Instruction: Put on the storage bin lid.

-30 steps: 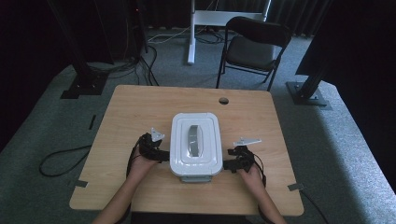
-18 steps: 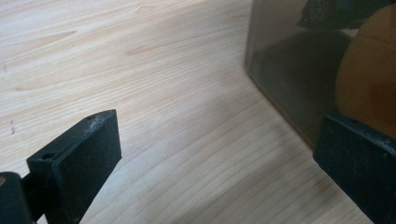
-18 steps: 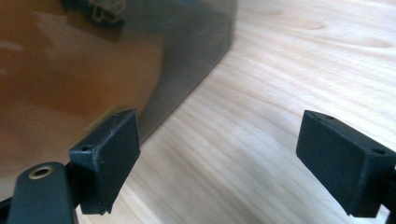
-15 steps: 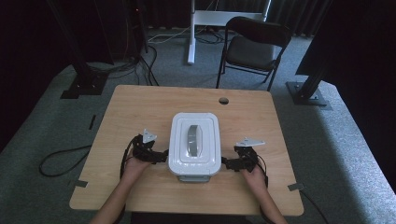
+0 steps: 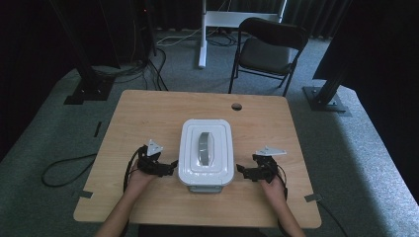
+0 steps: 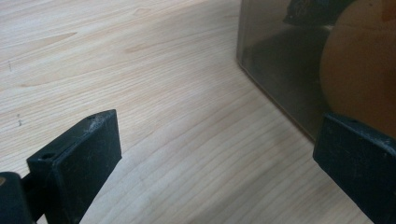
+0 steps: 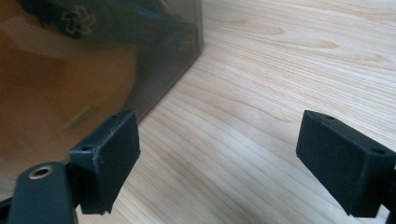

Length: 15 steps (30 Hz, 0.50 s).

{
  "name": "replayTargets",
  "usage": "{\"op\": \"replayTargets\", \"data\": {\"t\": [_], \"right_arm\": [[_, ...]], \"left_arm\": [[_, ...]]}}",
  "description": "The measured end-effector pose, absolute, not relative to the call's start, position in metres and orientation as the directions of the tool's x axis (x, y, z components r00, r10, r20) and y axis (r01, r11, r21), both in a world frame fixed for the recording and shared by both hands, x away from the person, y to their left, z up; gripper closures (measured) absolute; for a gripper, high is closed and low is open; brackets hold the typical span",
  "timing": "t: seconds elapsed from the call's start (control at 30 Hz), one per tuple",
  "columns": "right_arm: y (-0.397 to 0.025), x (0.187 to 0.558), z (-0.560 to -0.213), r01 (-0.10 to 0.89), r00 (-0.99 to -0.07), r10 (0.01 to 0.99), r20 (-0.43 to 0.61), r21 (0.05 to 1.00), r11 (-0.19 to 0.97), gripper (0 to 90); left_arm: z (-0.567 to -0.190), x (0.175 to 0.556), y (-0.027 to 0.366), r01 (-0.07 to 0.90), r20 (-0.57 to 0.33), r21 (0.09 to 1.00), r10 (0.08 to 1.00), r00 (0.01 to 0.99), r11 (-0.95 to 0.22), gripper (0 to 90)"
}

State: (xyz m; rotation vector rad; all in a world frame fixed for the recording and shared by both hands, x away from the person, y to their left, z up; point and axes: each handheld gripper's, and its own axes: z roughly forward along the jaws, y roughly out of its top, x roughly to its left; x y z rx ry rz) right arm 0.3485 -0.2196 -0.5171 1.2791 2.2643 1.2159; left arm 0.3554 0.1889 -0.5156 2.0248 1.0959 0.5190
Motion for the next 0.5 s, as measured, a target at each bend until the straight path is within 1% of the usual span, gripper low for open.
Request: {"op": "replayTargets", "data": {"t": [0.27,0.5], "right_arm": [[-0.237,0.342,-0.52,0.573,-0.533,0.833,0.152,0.789,0.222,12.8],[-0.251,0.335,-0.525,0.585,-0.501,0.854,0.142,0.783,0.213,12.8]], "left_arm": [[-0.521,0.349,0.203,0.535,-0.008,0.778,0.846,0.533,-0.33,1.5],[-0.526,0.341,0.215,0.545,-0.008,0.776,0.86,0.51,-0.316,1.5]]}}
